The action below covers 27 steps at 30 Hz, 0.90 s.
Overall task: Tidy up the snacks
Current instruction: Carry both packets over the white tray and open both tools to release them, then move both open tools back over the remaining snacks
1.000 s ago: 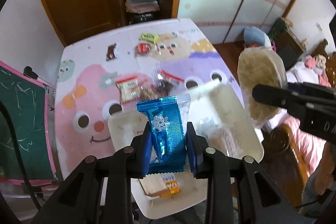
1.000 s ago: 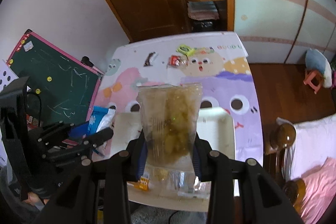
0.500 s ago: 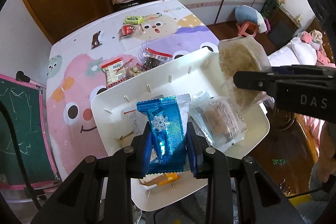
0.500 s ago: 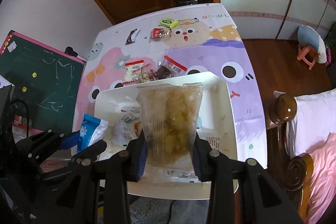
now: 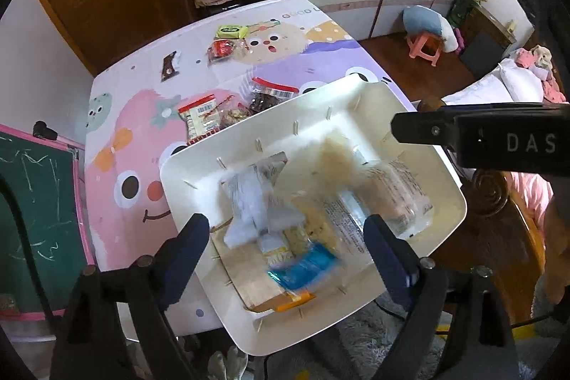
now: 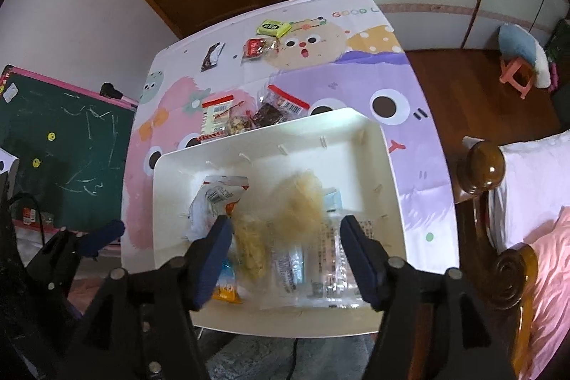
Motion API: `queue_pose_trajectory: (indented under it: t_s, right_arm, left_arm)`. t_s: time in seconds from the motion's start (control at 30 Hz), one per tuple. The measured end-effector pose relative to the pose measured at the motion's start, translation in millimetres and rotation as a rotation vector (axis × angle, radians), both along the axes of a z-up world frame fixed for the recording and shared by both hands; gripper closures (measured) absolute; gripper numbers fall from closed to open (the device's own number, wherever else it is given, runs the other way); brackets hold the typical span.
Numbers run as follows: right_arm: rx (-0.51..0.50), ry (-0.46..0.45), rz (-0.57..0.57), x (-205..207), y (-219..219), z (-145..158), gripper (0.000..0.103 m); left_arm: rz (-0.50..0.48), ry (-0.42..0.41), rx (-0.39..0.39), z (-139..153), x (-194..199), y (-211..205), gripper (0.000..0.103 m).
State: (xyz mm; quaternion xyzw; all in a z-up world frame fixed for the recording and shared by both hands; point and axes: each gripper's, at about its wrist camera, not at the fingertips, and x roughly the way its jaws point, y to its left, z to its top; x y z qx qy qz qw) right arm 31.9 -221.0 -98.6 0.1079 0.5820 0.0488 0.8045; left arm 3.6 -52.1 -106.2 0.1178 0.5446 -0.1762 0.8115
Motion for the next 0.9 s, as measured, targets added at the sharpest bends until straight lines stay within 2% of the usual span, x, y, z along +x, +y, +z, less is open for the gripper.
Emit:
queue_pose_trajectory:
  t_s: [0.43, 0.9]
  right_arm:
    - [-0.022, -0.003, 0.035, -3, 14, 0, 0.039]
    - [-0.026, 0.014, 0.056, -3, 24, -5, 0.039]
  left_arm:
    - [0.083, -0.029, -0.018, 10, 7, 24, 0.015]
    - [0.120, -0.018, -0.032, 9, 10, 34, 0.015]
